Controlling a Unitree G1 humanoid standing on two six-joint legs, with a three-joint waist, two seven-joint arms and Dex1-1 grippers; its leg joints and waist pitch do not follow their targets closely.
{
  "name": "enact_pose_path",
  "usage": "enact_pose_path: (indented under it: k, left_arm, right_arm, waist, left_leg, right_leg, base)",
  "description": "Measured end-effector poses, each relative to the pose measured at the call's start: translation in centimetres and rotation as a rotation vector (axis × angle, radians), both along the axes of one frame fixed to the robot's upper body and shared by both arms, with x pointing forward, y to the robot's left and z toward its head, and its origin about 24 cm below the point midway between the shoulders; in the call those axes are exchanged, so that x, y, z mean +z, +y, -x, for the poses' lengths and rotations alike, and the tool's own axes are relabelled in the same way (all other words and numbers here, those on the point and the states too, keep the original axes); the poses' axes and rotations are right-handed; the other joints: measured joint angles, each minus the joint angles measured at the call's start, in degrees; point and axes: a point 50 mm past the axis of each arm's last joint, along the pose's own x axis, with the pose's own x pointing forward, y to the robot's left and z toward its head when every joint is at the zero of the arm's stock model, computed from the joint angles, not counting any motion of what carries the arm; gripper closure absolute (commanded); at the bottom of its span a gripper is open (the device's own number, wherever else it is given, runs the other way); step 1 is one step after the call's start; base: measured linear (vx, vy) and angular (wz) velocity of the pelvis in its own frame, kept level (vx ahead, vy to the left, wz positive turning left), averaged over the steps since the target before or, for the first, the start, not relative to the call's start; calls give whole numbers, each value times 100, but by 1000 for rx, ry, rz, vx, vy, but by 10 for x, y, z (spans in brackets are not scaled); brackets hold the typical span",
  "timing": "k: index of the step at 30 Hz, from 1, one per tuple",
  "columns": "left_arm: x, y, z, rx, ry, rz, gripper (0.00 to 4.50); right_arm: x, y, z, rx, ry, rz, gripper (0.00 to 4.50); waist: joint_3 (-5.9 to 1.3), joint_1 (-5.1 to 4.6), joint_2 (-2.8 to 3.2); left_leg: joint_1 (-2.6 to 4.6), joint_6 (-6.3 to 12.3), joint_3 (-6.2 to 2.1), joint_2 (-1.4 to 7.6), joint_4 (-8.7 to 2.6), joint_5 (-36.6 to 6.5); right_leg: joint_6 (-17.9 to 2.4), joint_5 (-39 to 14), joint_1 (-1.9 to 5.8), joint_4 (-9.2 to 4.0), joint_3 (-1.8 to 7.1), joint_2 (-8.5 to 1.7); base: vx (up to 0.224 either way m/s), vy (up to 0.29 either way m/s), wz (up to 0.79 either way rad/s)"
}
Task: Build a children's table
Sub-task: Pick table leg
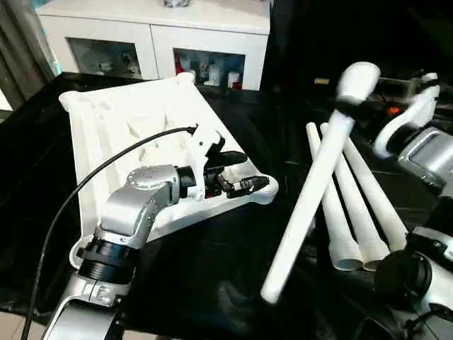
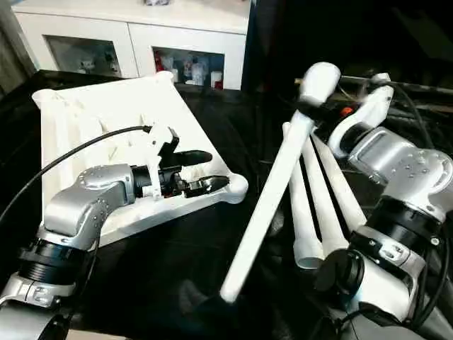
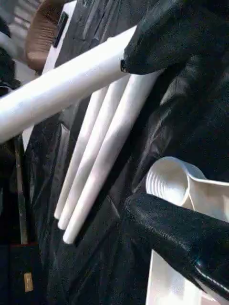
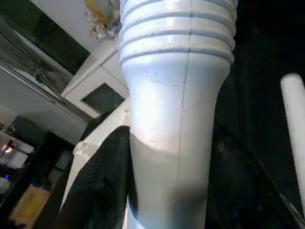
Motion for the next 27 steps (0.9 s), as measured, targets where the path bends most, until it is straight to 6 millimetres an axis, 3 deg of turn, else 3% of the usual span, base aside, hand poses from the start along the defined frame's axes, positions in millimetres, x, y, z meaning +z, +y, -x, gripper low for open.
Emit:
enact_pose_path:
  k: [4, 9, 17, 20, 26, 27]
  left_arm:
    - [2, -8, 3, -25, 8, 18, 0]
    - [6, -16, 7, -42, 11, 25, 0]
    - [11, -44, 28, -186, 155, 141, 0]
    - [9, -43, 33, -205, 187, 133, 0]
    - [-13, -25, 41, -183, 258, 20, 0]
    - [-16, -20, 42, -162, 270, 2, 18]
  right_arm:
    - [-8, 3, -3, -30, 29, -86, 260]
    - [1, -3, -10, -114, -10, -239, 261]
    - [-4, 1, -14, -193, -6, -284, 261]
    - [-5, 1, -14, -207, 2, -284, 261]
    - [-3, -5, -15, -247, -8, -295, 261]
    - [-2, -8, -15, -260, -10, -297, 261]
  waist:
    - [-1, 8, 3]
    - [-3, 20, 7]
    - [-3, 19, 18]
    - [-6, 4, 28]
    - [-9, 0, 37]
    - [-8, 4, 38]
  left_leg:
    - [-24, 0, 1, 0, 1, 1]
    - [-65, -3, 2, 0, 9, 4]
    - [-76, -2, 3, 0, 10, 3]
    - [-74, -3, 3, 0, 10, 3]
    - [-73, -3, 2, 0, 11, 4]
    - [-73, -4, 3, 0, 11, 4]
  right_leg:
    - [-12, 6, -24, 7, 0, 0]
    - [-15, 8, -69, 21, 3, 0]
    - [-18, 9, -79, 21, 3, 0]
    - [-17, 8, -79, 22, 3, 1]
    - [7, -5, -79, 22, 3, 1]
    - [7, -5, -79, 22, 3, 1]
  base:
    - [0, 0, 0]
    - [0, 0, 0]
    - [0, 0, 0]
    - [0, 0, 0]
    - [0, 0, 0]
    - [0, 0, 0]
